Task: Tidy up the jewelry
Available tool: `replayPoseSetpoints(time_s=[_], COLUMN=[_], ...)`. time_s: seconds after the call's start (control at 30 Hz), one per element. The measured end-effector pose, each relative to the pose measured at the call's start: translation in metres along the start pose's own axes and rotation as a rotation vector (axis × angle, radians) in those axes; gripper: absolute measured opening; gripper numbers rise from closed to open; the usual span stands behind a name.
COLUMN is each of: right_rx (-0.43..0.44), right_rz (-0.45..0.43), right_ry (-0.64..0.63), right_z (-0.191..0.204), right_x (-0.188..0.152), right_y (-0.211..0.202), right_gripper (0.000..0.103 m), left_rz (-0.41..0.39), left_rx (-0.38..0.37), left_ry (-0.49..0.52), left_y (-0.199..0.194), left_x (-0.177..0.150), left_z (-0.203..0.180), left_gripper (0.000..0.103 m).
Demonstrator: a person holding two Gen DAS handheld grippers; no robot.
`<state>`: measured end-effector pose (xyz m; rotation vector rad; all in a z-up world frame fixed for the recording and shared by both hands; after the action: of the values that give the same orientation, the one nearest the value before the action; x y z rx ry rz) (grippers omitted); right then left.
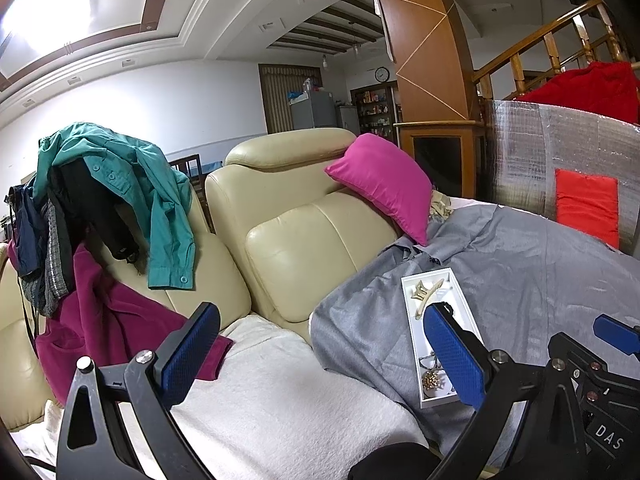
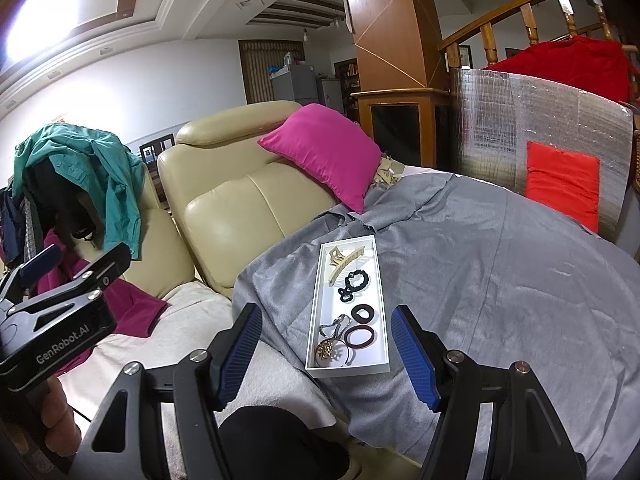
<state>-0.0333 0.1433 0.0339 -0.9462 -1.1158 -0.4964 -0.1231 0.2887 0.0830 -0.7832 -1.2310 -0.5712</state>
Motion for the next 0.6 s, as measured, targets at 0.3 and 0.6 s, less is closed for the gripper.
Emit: replayPoseSetpoints(time_s=[0.3, 0.6], right_rx=[-0.002, -0.003], right_rz=[-0.001, 0.004], right_ry=[0.004, 0.000], right_z=[0.0002, 0.0018], right_x=[0.0009, 0.0002], right_y=[0.0012, 0.0031], right_gripper=[0.071, 0.072], left_rz=[0.007, 0.011], left_rx=[0.006, 0.008], left_ry=[0.003, 0.003], left_y=[0.0023, 0.0044], left_x=[-0.0029, -0.0051], left_z=[0.0022, 0.0036], left_gripper=[0.101, 0.101])
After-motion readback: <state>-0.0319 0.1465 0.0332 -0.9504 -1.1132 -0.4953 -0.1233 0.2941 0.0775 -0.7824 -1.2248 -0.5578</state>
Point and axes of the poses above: each gripper's, at about its wrist camera, not at the fingertips, and y roughly the way its jaws point, z to its left, x to its top, the point moved 6 cm from there along y, roughly the way its jaws point, and after that the axes turned 10 degrees about -z, right-handed, at the moved point
